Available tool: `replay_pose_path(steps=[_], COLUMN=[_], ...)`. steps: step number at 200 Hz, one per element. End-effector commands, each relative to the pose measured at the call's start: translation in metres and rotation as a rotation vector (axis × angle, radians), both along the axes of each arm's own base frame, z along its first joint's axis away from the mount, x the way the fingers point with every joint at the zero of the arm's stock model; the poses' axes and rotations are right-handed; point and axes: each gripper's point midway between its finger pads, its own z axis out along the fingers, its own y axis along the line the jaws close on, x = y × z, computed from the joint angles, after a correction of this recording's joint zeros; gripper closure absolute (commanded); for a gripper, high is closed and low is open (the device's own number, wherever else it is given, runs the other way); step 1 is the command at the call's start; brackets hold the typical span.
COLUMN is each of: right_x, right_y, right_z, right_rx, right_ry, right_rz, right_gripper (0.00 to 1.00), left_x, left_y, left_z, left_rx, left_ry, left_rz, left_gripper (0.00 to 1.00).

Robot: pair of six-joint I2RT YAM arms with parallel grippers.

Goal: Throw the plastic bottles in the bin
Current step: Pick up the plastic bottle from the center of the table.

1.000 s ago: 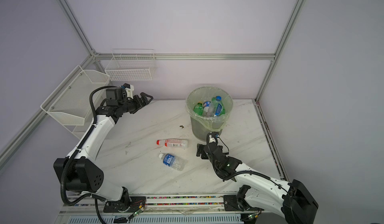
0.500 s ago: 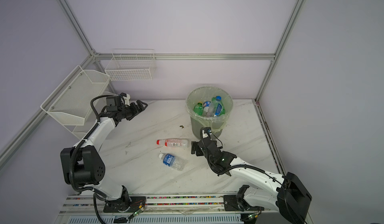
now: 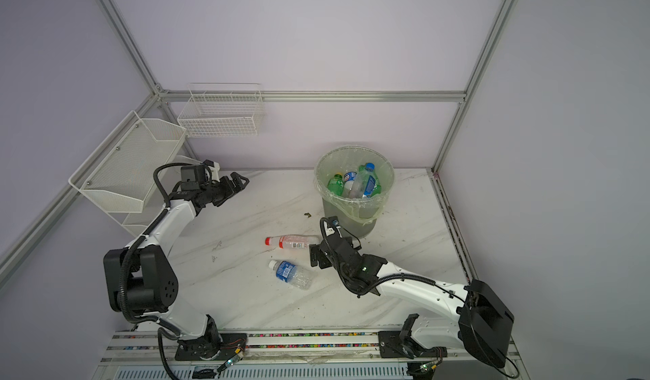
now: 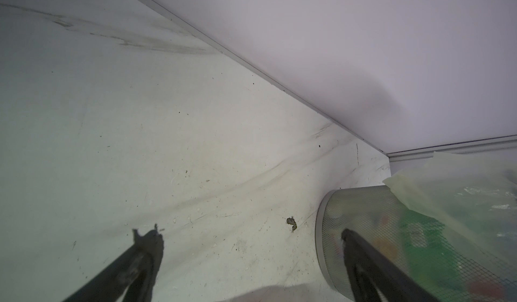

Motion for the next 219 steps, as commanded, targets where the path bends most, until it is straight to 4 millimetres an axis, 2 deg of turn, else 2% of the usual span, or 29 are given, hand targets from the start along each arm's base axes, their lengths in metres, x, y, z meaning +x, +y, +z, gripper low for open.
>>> replay_pose_path(steps=[1, 31, 91, 94, 99, 153, 219], right_x=[-0.002, -0.004, -0.011, -0.011, -0.012, -0.033, -0.047], right_y=[0.006, 0.019, 0.051, 0.054, 0.055, 0.074, 0.092], right_z=[0.000, -0.002, 0.012, 0.004, 0.002, -0.006, -0.040], right_rx=[-0.067, -0.111, -0.083, -0.103, -0.116, -0.147, -0.211], right_ry=[-0.010, -0.006, -0.046, -0.034, -0.035, -0.026, 0.045], right_rz=[0.044, 0.105, 0.254, 0.260, 0.260, 0.381, 0.490], right_gripper=[0.02, 0.03, 0.03, 0.03, 0.03, 0.03, 0.02], left_x=[-0.001, -0.001, -0.006, -0.006, -0.005, -0.003, 0.000], left_y=[-0.003, -0.001, -0.001, 0.000, -0.001, -0.001, -0.004], left_z=[-0.002, -0.001, -0.002, -0.002, -0.003, -0.010, -0.017], left_rx=[0.004, 0.023, 0.116, 0.115, 0.117, 0.110, 0.089], left_ry=[0.004, 0.009, 0.004, 0.006, 0.009, 0.038, 0.057], left_rz=[-0.001, 0.007, 0.021, 0.022, 0.021, 0.016, 0.008], left_gripper=[0.00, 0.00, 0.00, 0.00, 0.00, 0.00, 0.00])
